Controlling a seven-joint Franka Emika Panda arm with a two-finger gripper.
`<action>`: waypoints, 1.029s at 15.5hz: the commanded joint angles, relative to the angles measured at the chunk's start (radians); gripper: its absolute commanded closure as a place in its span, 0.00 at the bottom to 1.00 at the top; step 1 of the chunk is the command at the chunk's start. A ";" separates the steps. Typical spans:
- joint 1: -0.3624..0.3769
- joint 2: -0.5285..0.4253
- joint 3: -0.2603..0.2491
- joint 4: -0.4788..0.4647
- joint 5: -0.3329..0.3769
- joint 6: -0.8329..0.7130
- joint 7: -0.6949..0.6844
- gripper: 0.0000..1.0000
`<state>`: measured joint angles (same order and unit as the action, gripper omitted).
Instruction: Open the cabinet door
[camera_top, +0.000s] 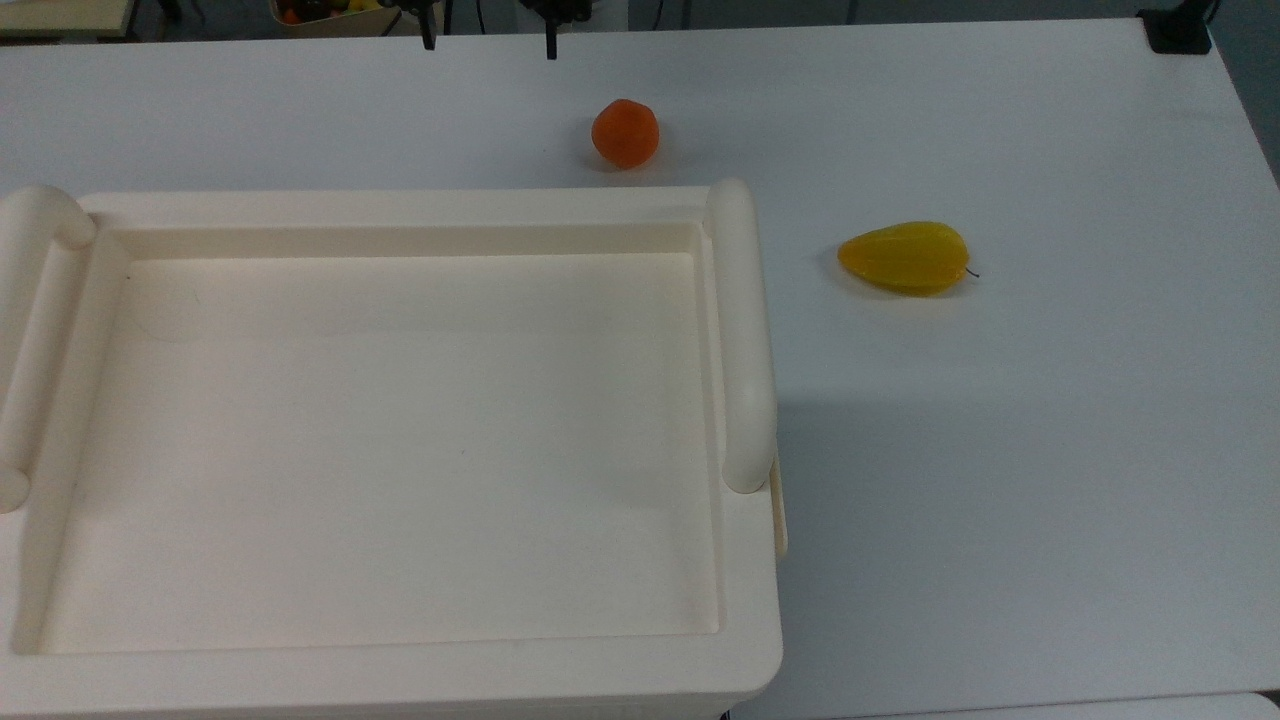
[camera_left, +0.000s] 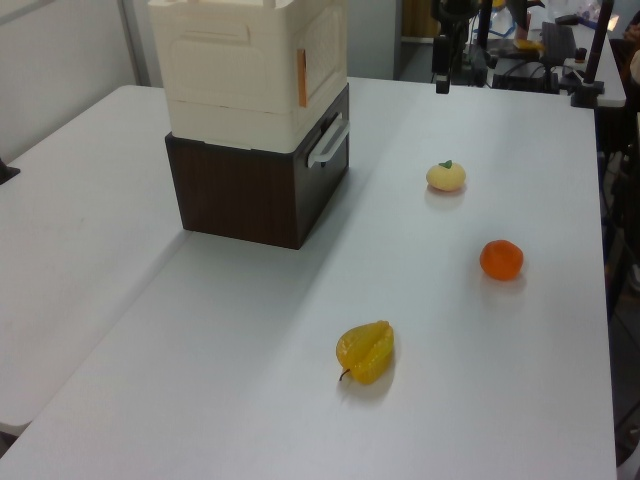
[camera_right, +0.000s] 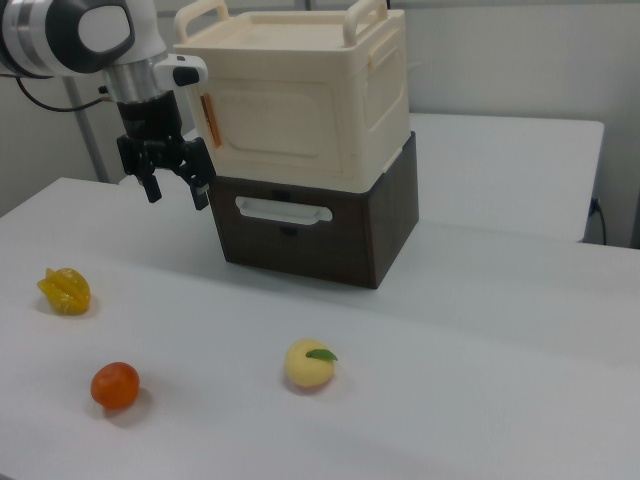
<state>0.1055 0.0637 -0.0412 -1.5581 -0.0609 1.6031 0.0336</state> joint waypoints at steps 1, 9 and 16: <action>0.010 -0.009 -0.003 0.022 0.021 0.000 0.006 0.00; 0.045 0.077 0.007 0.138 0.049 0.219 0.014 0.00; 0.089 0.179 0.007 0.170 0.039 0.495 0.017 0.02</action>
<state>0.1779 0.1984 -0.0263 -1.4377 -0.0224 2.0276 0.0344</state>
